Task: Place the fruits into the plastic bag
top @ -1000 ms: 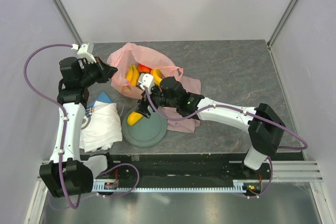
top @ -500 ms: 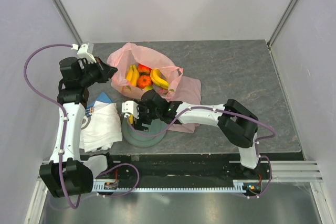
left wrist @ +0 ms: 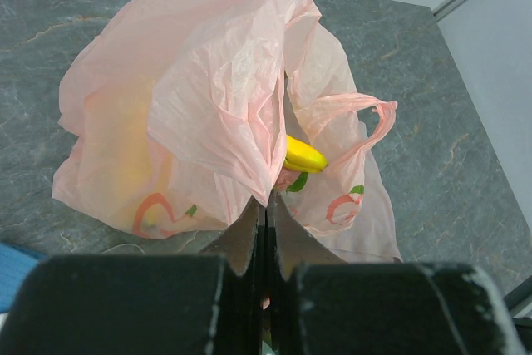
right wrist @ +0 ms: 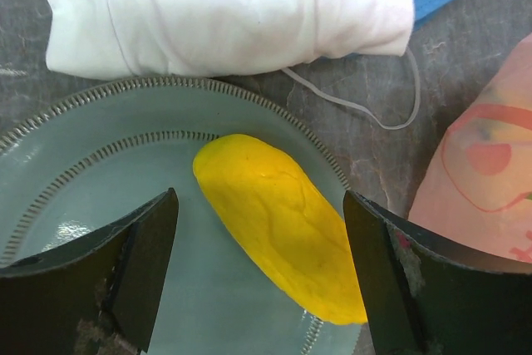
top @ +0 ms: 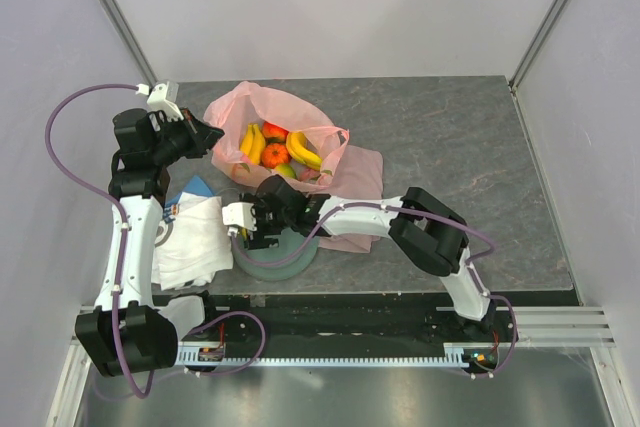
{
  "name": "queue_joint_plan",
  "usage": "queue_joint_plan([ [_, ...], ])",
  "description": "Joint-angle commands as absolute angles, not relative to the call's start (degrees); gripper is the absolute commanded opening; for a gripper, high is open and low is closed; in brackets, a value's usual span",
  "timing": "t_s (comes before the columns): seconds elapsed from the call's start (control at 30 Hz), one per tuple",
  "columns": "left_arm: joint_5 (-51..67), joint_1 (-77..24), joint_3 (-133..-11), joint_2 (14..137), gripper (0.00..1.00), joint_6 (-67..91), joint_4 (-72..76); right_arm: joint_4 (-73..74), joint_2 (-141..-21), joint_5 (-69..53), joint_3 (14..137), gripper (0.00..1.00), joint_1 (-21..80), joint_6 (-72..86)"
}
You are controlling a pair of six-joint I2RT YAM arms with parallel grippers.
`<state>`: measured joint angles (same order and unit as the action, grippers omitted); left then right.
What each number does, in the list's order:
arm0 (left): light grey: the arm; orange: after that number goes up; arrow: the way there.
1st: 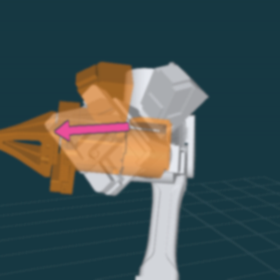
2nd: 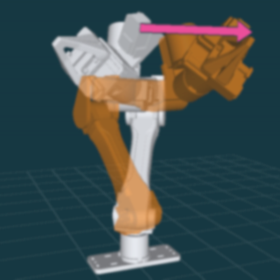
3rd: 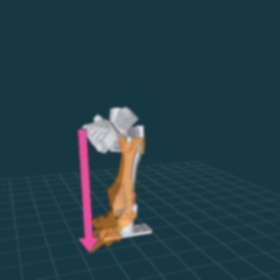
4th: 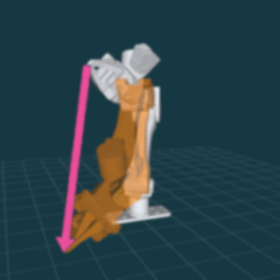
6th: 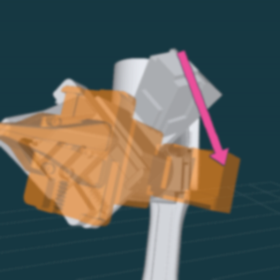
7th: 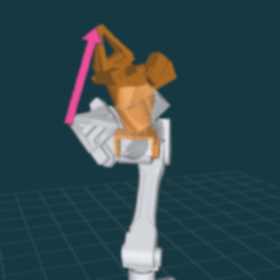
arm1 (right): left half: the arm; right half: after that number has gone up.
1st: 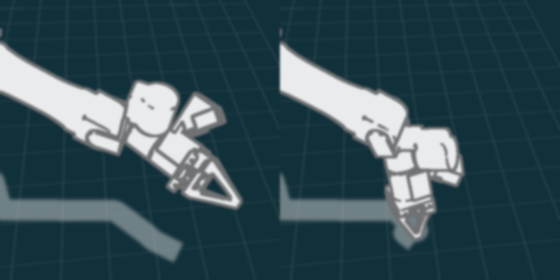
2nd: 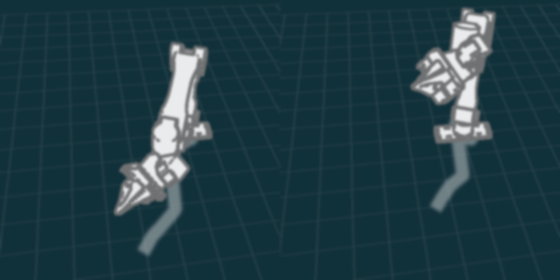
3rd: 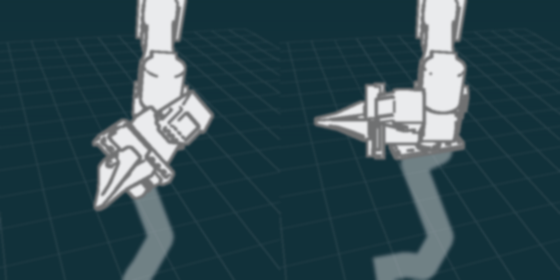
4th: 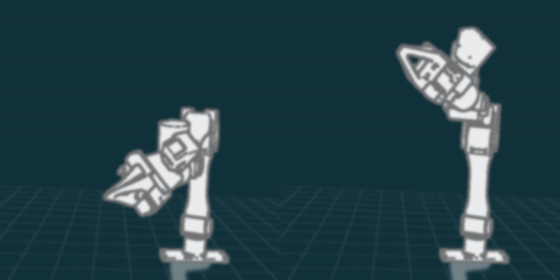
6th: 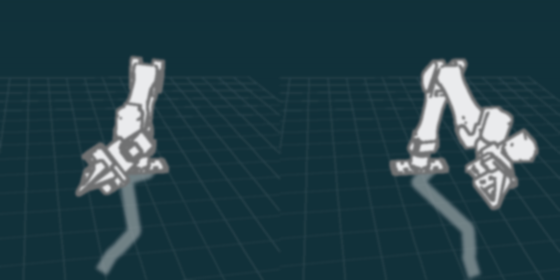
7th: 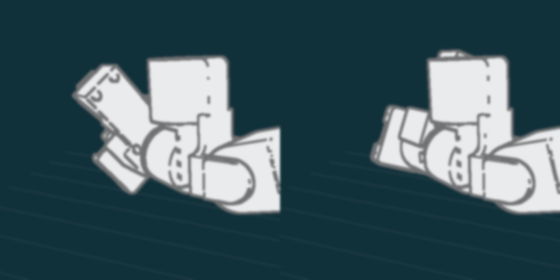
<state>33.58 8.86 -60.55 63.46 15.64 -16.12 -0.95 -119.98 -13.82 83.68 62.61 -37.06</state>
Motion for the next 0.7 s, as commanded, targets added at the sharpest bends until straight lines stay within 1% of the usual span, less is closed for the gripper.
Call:
queue_joint_plan([
  [0.0, 34.7, 8.7, -60.9, 63.0, 0.02, 16.8, -14.4, -0.1, -122.0, -14.3, 87.8, 0.88, 62.6, -40.6],
  [0.27, 34.8, 8.5, -60.9, 63.0, 0.02, 16.8, -14.4, 3.6, -124.2, -17.0, 90.2, 0.86, 60.9, -39.0],
  [0.37, 34.8, 8.6, -60.9, 62.9, 0.02, 16.8, -14.4, 5.0, -124.6, -18.0, 90.7, 0.83, 60.3, -38.3],
  [0.47, 34.7, 8.5, -60.9, 63.0, 0.02, 16.8, -14.3, 6.1, -125.1, -18.6, 90.9, 0.76, 59.9, -38.0],
  [0.63, 34.6, 8.6, -60.8, 62.9, 0.01, 16.7, -14.3, 7.7, -125.7, -19.6, 90.6, 0.70, 59.4, -37.1],
  [0.67, 34.5, 8.5, -60.8, 62.9, 0.02, 16.7, -14.4, 7.9, -125.7, -19.8, 90.4, 0.67, 59.4, -36.9],
])
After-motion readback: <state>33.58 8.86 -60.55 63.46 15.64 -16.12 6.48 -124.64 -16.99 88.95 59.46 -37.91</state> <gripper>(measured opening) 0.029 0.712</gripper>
